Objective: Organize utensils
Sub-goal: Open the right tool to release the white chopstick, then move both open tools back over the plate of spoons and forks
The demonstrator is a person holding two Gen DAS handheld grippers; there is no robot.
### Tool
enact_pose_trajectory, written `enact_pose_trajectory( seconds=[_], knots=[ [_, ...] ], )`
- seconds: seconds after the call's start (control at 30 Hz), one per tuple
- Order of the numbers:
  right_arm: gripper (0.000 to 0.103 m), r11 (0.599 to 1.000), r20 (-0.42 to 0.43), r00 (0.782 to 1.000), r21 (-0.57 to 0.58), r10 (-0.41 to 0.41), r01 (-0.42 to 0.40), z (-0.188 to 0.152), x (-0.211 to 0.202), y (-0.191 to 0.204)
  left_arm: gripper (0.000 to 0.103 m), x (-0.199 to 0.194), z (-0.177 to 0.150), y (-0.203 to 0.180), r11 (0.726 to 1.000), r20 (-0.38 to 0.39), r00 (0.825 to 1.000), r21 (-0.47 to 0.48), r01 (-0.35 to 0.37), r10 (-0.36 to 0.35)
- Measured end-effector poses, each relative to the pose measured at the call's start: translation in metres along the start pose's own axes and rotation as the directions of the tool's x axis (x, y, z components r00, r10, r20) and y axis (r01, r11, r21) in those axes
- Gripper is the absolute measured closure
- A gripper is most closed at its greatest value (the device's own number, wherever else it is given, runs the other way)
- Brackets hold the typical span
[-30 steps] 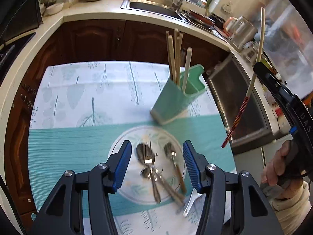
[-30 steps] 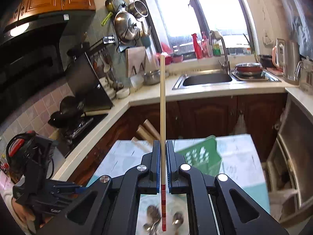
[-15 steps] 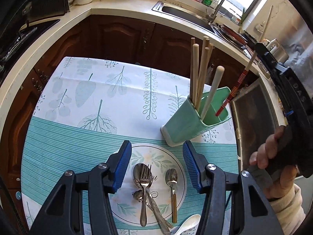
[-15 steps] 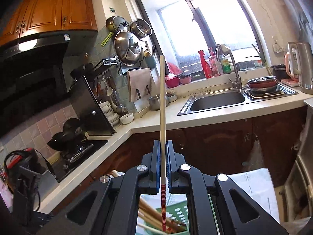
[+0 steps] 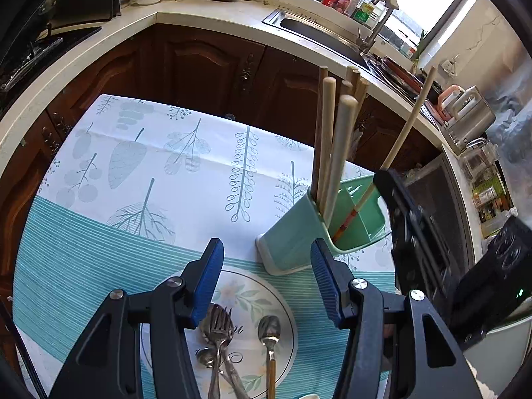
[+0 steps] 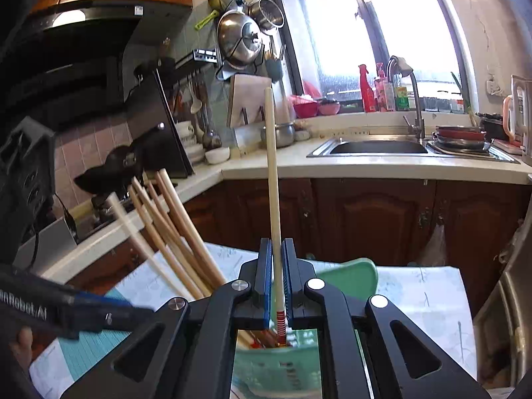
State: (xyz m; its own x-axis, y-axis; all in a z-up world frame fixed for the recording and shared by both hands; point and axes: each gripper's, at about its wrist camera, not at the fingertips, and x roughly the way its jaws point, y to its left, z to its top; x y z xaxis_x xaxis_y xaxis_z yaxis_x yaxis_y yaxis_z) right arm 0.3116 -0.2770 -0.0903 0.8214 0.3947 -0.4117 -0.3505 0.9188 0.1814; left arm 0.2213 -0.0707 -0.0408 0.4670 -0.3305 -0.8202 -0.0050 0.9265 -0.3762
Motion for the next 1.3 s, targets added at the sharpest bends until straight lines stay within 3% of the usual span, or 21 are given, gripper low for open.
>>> enact_pose_trajectory(
  seconds=[0.17,0.3,0.47,0.7,1.3],
  knots=[
    [0.087,0.998,-0.079,0.997,0.055,-0.013,0.017,-0.033,0.0,-0.018,0.051,0.013,0.002,-0.009,1.0,-0.02,1.0,-0.007,0.018,-0.018],
    [0.076,0.996,-0.08,0.997,0.094,-0.006,0.013,-0.049,-0.01,-0.031,0.051,0.017,0.002,-0.012,1.0,-0.015,1.0,-0.003,-0.005,0.005],
    [0.076,0.971,-0.124,0.988,0.233,0.088,-0.057,-0.059,-0.01,-0.047,0.051,0.027,0.003,-0.006,0.999,-0.036,0.999,-0.039,0.0,-0.001],
    [0.072,0.93,-0.13,0.986,0.363,0.102,-0.048,-0.065,-0.016,-0.058,0.051,0.032,0.007,-0.005,0.999,-0.025,1.0,-0.051,0.001,-0.002],
    [0.07,0.893,-0.158,0.986,0.449,0.044,0.032,-0.054,-0.028,-0.043,0.051,0.047,0.027,-0.012,1.0,-0.019,1.0,-0.028,-0.005,0.004]
  ],
)
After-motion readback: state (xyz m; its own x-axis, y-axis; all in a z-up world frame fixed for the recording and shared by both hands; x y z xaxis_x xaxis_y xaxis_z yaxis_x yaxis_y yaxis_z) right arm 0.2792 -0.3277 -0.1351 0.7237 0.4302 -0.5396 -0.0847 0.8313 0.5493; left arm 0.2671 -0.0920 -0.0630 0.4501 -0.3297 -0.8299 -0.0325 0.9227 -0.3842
